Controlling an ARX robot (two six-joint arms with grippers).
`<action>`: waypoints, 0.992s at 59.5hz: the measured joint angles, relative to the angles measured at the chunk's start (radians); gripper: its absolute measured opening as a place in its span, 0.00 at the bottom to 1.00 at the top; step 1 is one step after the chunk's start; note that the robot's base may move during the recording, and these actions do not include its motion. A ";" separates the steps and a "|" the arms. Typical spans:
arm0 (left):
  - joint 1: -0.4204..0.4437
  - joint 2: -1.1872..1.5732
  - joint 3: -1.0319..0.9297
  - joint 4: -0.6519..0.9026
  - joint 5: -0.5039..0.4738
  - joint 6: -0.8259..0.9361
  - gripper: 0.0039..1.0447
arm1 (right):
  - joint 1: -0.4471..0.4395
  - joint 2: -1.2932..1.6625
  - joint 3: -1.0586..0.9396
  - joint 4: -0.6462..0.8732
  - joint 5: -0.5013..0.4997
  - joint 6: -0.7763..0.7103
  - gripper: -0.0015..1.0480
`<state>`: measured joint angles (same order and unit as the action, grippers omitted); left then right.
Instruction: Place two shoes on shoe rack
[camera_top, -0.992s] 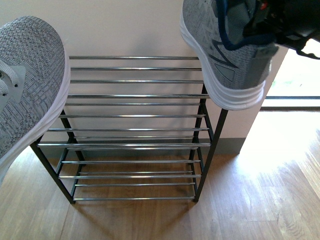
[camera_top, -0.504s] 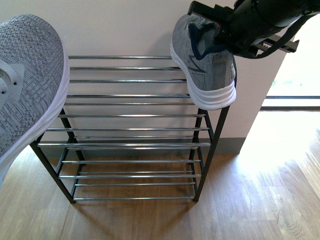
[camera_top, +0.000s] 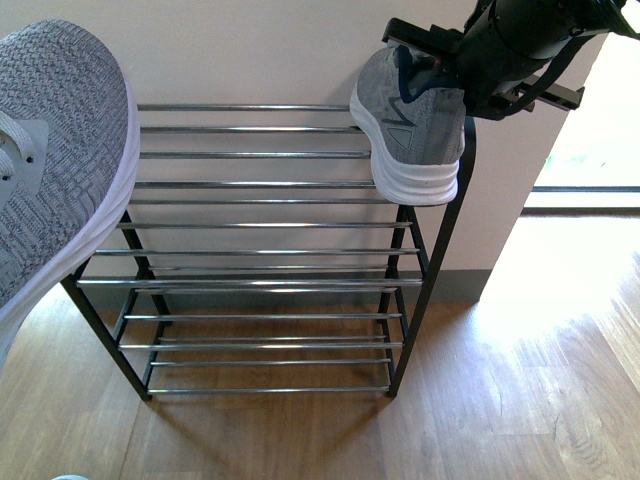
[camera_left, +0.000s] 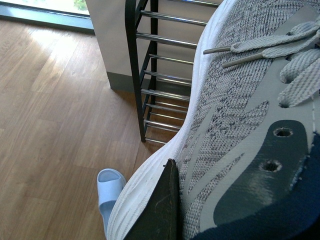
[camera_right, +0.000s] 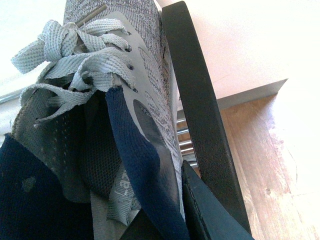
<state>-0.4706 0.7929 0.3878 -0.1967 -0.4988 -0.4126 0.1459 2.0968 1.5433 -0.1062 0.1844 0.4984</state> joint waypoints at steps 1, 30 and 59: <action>0.000 0.000 0.000 0.000 0.000 0.000 0.01 | 0.000 0.002 0.001 0.000 0.000 0.000 0.01; 0.000 0.000 0.000 0.000 -0.001 0.000 0.01 | -0.030 -0.072 -0.087 0.116 -0.028 -0.070 0.63; 0.000 0.000 0.000 0.000 0.000 0.000 0.01 | -0.093 -0.527 -0.527 0.394 -0.286 -0.224 0.91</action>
<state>-0.4706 0.7929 0.3878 -0.1967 -0.4988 -0.4126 0.0532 1.5700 1.0164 0.2878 -0.1017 0.2749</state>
